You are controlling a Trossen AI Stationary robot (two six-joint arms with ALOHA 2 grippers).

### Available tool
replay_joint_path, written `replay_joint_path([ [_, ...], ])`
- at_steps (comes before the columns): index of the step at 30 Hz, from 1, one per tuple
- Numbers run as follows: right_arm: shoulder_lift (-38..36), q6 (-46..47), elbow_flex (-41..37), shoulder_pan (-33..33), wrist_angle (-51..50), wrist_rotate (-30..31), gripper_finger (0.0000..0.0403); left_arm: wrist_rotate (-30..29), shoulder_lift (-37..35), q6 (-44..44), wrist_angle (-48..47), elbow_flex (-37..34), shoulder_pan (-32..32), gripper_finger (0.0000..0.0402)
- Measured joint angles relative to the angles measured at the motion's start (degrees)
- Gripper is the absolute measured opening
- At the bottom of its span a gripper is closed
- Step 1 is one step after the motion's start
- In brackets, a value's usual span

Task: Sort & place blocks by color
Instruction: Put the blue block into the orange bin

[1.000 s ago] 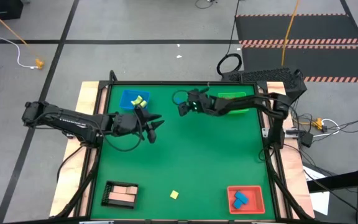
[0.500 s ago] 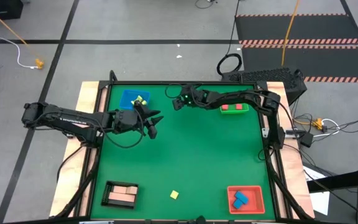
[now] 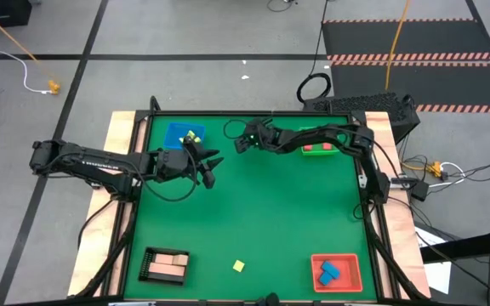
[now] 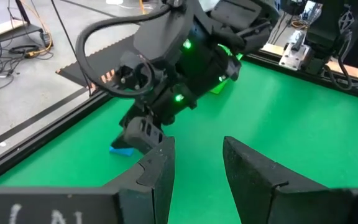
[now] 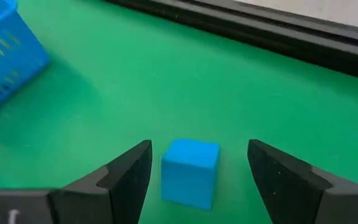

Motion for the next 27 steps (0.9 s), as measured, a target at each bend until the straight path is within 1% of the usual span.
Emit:
replay_joint_path([
  [6, 1.28, -7.7, -0.07, 0.0, -1.17, 1.6, 0.0252, 0.0, 0.0, 0.05, -0.03, 0.0, 0.34, 0.0136],
  [10, 0.96, -14.64, 0.03, 0.05, -2.68, 1.57, 0.0242, 0.02, 0.0, 0.39, 0.0, 0.0, 0.31, 0.0136],
  [12, 1.08, -16.23, 0.03, 0.05, -3.37, 1.48, 0.0232, 0.0, 0.0, 0.39, -0.02, 0.0, 0.31, 0.0136],
  [15, 1.06, -16.37, 0.03, -0.02, -3.78, 1.32, 0.0205, 0.0, 0.0, 0.39, -0.02, 0.0, 0.31, 0.0136],
  [22, 0.95, -16.82, 0.03, -1.26, -5.14, 1.32, 0.0105, 0.02, 0.0, 0.39, -0.02, 0.0, 0.31, 0.0136],
  [27, 0.94, -17.58, 0.08, -1.75, -5.62, 0.49, 0.0102, 0.02, 0.0, 0.33, -0.07, 0.0, 0.31, 0.0136],
])
